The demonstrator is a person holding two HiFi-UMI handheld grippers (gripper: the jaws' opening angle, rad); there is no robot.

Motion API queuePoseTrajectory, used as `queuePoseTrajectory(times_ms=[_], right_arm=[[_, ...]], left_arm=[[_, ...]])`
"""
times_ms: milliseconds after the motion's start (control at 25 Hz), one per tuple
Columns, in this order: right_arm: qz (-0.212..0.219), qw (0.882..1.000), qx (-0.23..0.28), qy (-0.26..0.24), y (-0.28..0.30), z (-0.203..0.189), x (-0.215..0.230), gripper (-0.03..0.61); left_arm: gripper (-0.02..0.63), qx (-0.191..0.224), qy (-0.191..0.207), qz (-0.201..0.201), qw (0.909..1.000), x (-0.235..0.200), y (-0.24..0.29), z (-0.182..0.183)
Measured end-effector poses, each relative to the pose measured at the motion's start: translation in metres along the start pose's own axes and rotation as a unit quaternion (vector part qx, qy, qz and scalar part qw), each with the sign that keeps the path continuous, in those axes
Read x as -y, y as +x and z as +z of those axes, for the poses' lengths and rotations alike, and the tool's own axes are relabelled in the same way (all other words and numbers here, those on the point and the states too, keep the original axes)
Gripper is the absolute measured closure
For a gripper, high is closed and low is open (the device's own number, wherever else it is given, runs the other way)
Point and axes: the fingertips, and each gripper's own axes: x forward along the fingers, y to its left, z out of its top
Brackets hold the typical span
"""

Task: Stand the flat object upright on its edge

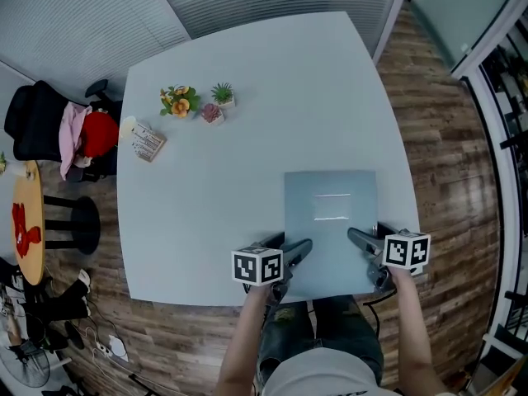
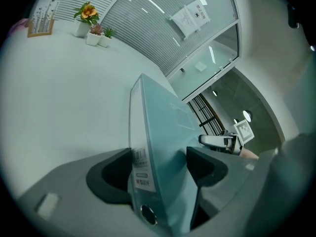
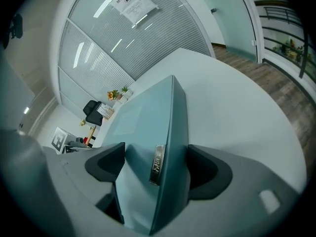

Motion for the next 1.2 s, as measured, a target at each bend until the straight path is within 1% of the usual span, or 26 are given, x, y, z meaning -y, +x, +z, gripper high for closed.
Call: queuePoseTrajectory(times_ms=[120, 240, 400, 520, 640, 760, 960, 1200], right_arm=[[-0.003, 1.0, -0.004, -0.007, -0.004, 0.001, -0.002, 0.156], [0.001, 1.0, 0.005, -0.024, -0.01, 0.008, -0.011, 0.158], [-0.001, 0.998, 0.017, -0.067, -0.023, 0.026, -0.027, 0.161], [0.002, 0.995, 0.035, -0.094, -0.03, 0.044, -0.042, 0.163], [0.01, 0.992, 0.054, -0.116, -0.038, 0.062, -0.058, 0.164], [0.017, 0.987, 0.073, -0.144, -0.043, 0.081, -0.076, 0.164], [0.024, 0.976, 0.098, -0.193, -0.045, 0.106, -0.107, 0.166], [0.03, 0.959, 0.115, -0.258, -0.038, 0.126, -0.141, 0.172]], left_arm=[[0.276, 0.004, 0.012, 0.007, 0.9999, 0.004, -0.002, 0.001], [0.278, 0.008, 0.029, 0.004, 0.9995, 0.01, -0.007, 0.008], [0.281, 0.019, 0.069, 0.006, 0.9974, 0.022, -0.021, 0.026], [0.282, 0.04, 0.095, 0.011, 0.9946, 0.03, -0.033, 0.045], [0.282, 0.068, 0.108, 0.01, 0.9918, 0.037, -0.048, 0.063], [0.284, 0.095, 0.12, 0.016, 0.9881, 0.042, -0.063, 0.08], [0.284, 0.132, 0.151, 0.037, 0.979, 0.045, -0.088, 0.104], [0.285, 0.159, 0.183, 0.076, 0.9673, 0.039, -0.115, 0.123]])
